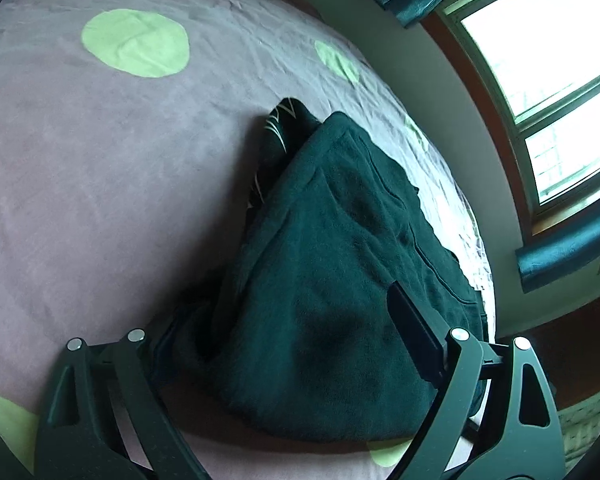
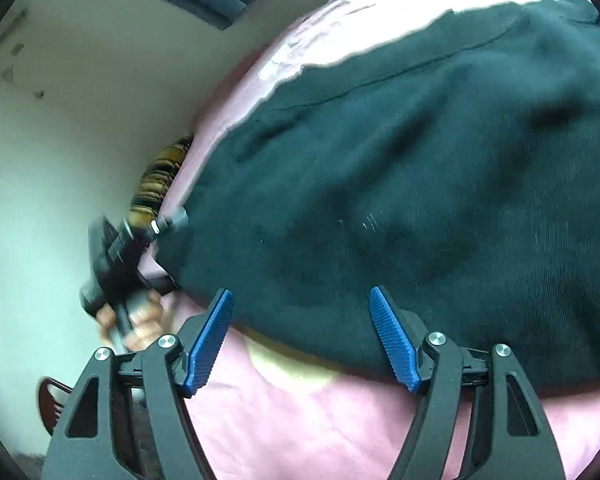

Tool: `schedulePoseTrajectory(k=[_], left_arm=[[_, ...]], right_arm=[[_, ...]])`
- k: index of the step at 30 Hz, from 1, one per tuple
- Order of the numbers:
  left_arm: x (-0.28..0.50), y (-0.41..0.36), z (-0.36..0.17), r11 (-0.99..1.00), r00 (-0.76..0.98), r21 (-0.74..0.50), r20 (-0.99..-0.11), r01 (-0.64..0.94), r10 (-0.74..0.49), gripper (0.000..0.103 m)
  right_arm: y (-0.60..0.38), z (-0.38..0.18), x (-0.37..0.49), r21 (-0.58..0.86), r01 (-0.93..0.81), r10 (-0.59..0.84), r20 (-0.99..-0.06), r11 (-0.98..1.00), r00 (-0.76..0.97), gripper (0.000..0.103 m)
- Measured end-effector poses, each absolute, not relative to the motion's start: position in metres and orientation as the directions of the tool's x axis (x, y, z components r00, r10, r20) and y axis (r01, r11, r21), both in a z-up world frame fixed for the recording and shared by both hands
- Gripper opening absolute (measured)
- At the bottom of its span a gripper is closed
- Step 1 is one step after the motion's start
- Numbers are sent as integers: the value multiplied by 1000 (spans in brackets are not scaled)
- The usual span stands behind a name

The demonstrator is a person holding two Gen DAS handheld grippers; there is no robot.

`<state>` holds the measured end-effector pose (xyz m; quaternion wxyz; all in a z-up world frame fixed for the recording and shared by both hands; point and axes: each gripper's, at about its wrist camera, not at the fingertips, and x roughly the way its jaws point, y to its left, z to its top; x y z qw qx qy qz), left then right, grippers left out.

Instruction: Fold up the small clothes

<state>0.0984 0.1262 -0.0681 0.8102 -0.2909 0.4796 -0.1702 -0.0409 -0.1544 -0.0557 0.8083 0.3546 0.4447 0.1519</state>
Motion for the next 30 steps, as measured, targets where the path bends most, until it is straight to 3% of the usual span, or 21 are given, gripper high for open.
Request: schedulePoseTrajectory(k=[2, 6, 8, 12, 17, 22, 26, 30], left_arm=[[104, 122, -68, 771, 475, -637, -677, 3, -562, 87], [112, 118, -71, 804, 470, -595, -711, -6, -523, 56], [110, 121, -72, 813, 473, -583, -719, -11, -509, 49], [106, 114, -61, 841, 500, -541, -728, 3, -470, 37], [97, 93, -22, 904, 574, -420, -722, 81, -387, 35], [92, 74, 10, 919, 609, -368, -700, 142, -374, 35], [88, 54, 27, 924, 621, -337, -690, 179, -372, 34], [80, 25, 49, 942, 662, -249, -670, 227, -336, 34]], right_arm=[[-153, -53, -47, 698, 36, 551, -595, 715, 585, 70], [-163, -33, -61, 715, 66, 525, -569, 696, 633, 70], [-166, -23, -67, 723, 42, 519, -533, 689, 668, 70], [-160, -64, -50, 787, 69, 622, -534, 613, 573, 69], [-166, -43, -56, 776, 63, 583, -521, 627, 623, 69], [-179, -24, -29, 807, 2, 578, -425, 591, 697, 70], [-185, -70, 13, 819, 115, 579, -489, 562, 652, 70], [-182, -47, 1, 829, 66, 607, -459, 556, 649, 72]])
